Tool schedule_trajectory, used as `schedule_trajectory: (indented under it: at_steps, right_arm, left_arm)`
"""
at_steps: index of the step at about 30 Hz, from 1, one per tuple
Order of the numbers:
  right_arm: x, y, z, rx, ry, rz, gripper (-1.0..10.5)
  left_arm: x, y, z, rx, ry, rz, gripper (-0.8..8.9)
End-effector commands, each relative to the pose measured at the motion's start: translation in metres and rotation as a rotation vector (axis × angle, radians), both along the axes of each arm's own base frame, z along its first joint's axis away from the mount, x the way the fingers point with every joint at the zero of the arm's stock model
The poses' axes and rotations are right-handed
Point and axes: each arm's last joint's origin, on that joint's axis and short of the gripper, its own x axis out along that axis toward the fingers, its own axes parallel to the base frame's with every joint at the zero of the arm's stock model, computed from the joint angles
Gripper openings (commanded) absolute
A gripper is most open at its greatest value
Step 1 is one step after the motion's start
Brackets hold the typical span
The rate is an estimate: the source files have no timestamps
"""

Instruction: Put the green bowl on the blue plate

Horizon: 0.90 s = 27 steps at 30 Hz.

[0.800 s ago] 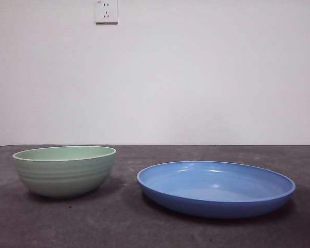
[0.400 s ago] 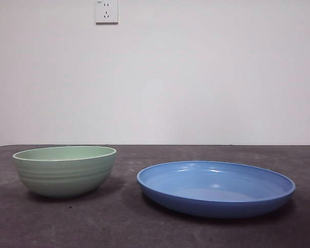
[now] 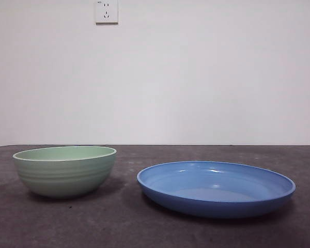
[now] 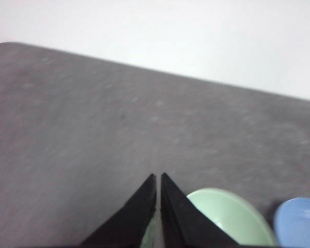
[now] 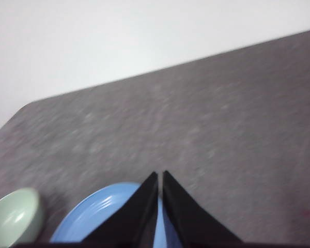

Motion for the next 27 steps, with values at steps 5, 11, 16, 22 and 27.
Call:
schedule_trajectory:
  at_steps: [5,11,16,22,27]
  right_arm:
    - [0.004,0.005,0.029,0.056,0.085,0.163,0.1]
    - [0.014,0.01,0.039,0.098,0.169,0.308,0.1]
    - [0.023,0.014,0.035,0.105,0.224,0.409,0.1]
    - [0.028,0.019,0.027,0.062,0.299,0.473,0.1]
    - [0.027,0.021,0.026,0.004,0.274,0.52,0.1]
  left_arm:
    - [0.01,-0.008,0.034,-0.12,0.094,-0.2,0.15]
    - [0.022,-0.017,0.043,-0.173,0.259,-0.391,0.15]
    - [0.033,-0.028,0.043,-0.21,0.325,-0.545,0.15]
    - [0.041,-0.039,0.04,-0.21,0.378,-0.624,0.15]
    - [0.042,-0.042,0.039,-0.165,0.354,-0.661,0.19]
